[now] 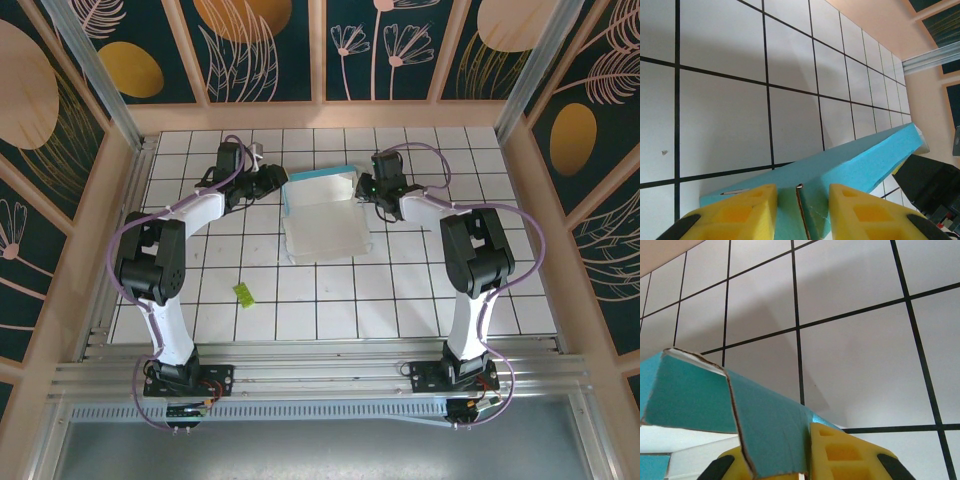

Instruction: Fold the paper box

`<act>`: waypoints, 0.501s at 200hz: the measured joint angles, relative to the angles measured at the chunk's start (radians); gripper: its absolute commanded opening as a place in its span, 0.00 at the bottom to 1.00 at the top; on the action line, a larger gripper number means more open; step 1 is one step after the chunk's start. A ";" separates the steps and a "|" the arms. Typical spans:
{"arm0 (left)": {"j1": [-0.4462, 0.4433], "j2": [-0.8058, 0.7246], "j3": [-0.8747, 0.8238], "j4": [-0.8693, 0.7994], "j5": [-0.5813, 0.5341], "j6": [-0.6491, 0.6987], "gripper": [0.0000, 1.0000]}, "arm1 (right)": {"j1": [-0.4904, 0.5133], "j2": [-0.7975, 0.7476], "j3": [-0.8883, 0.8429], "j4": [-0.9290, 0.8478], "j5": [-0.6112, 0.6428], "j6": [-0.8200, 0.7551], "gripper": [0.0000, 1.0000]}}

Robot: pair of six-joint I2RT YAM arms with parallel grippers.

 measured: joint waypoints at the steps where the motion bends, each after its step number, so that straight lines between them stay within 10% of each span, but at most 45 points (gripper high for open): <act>1: 0.000 0.000 0.000 0.000 0.000 0.000 0.32 | 0.000 0.000 0.000 0.000 0.000 0.000 0.14; 100: -0.013 0.004 0.004 0.000 0.000 0.000 0.32 | 0.023 0.018 0.044 -0.026 -0.027 0.091 0.16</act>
